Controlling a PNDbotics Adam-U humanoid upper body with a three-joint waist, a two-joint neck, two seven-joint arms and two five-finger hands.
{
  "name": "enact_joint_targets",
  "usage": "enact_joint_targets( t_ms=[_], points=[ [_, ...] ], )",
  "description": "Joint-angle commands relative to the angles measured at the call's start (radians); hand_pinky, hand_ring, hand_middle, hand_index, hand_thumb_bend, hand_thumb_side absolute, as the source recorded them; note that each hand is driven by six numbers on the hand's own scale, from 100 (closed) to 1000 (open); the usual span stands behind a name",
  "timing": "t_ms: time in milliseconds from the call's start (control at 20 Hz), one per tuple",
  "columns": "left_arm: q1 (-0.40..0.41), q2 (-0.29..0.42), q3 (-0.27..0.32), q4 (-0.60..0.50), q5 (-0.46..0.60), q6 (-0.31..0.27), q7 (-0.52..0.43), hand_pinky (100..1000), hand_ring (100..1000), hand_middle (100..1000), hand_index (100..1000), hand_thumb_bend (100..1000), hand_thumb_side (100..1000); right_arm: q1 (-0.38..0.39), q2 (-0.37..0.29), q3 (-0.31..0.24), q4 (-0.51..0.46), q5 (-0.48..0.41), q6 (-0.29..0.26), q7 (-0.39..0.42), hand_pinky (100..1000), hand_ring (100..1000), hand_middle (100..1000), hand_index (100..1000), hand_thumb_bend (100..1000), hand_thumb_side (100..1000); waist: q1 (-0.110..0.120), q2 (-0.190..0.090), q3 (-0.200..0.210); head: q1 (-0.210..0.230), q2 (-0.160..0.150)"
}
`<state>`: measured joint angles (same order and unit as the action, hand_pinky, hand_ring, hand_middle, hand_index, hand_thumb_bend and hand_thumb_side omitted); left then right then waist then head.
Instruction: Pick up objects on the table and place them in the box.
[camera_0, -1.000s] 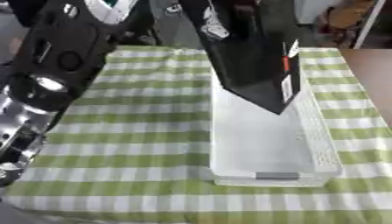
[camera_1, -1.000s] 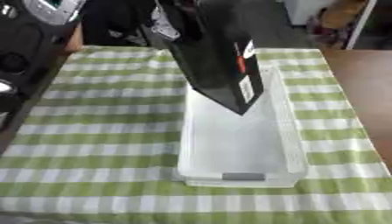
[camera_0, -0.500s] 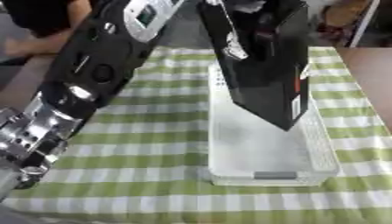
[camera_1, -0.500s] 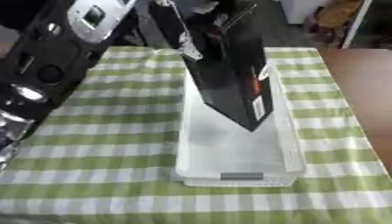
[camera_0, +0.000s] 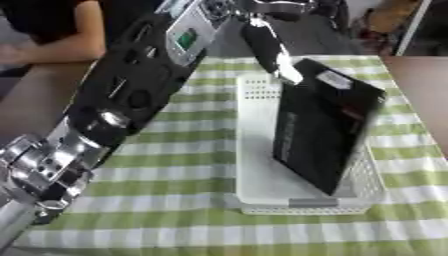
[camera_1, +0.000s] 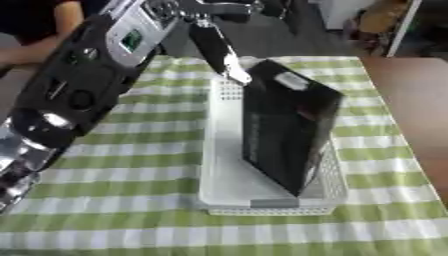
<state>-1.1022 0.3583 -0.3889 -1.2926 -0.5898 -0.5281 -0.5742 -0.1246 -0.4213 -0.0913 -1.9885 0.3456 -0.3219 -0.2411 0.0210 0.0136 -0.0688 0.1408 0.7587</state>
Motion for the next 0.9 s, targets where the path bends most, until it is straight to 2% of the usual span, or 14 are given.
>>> enact_joint_targets(
  t_ms=[50, 550, 900],
  points=[
    [-0.028, 0.011, 0.023, -0.002, 0.004, -0.102, -0.088, 753, 820, 856, 909, 924, 668, -0.012, -0.007, -0.002, -0.011, -0.005, -0.002, 0.003, 788, 829, 807, 810, 119, 617, -0.006, -0.009, -0.001, 0.007, -0.010],
    [-0.024, 0.017, 0.017, 0.010, 0.000, -0.111, -0.100, 755, 816, 852, 908, 899, 680, -0.011, -0.007, -0.003, -0.011, -0.006, -0.002, 0.003, 788, 829, 806, 809, 119, 617, -0.006, -0.009, 0.000, 0.005, -0.013],
    [-0.016, 0.060, 0.040, -0.019, 0.032, -0.092, -0.081, 747, 806, 846, 906, 884, 691, -0.009, -0.008, -0.006, -0.011, -0.003, 0.000, 0.001, 788, 829, 806, 809, 118, 617, -0.006, -0.010, 0.006, 0.000, -0.017]
  ],
)
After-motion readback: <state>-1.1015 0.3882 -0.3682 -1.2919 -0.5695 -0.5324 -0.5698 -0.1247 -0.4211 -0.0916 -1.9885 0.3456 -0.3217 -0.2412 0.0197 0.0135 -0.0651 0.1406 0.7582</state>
